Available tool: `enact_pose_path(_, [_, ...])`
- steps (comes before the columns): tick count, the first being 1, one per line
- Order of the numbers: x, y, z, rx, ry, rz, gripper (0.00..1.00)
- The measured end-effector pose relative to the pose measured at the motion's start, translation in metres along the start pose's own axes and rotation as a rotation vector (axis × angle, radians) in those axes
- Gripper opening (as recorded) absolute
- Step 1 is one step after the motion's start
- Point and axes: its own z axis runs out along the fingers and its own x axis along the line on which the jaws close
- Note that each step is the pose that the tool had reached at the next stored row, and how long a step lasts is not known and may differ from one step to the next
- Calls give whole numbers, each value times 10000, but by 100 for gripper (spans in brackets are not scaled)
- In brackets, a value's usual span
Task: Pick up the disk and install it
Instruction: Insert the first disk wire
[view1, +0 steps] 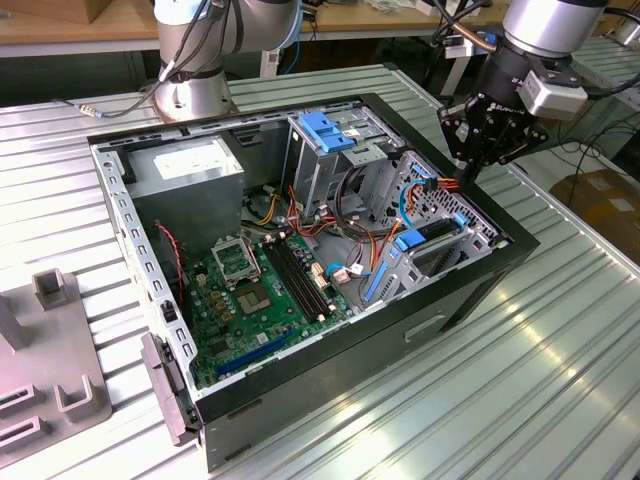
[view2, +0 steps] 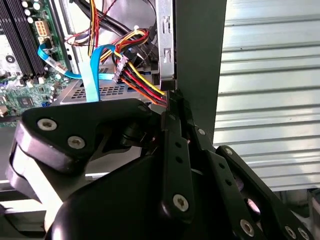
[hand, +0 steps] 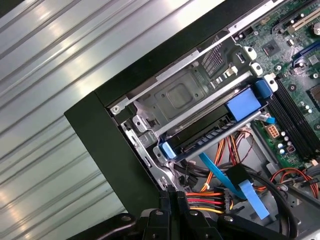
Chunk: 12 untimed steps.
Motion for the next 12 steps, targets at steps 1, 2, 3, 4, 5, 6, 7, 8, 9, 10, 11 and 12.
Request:
enact_pose_path(1, [0,0,0,-11,1,146,16])
enact_pose_path(2, [1,-1,1,-27,4,359,16])
enact_pose_path(3, [0,0,2,-44,7,565,16])
enact_pose_path(4, [0,0,2,-57,9,707,16])
enact_pose_path(5, [1,0,3,-67,12,830,16])
enact_pose_path(6, [0,0,3,-82,15,974,16])
enact_pose_path(7, [0,0,3,-100,21,1143,16])
enact_pose_path(8, [0,0,4,-113,24,1291,16])
enact_pose_path(9, [0,0,4,-126,27,1445,16])
enact_pose_path(10, [0,0,4,-139,29,1587,16])
enact_pose_path(11, [0,0,4,-152,32,1738,16])
enact_pose_path(12, [0,0,5,-171,35,1962,16])
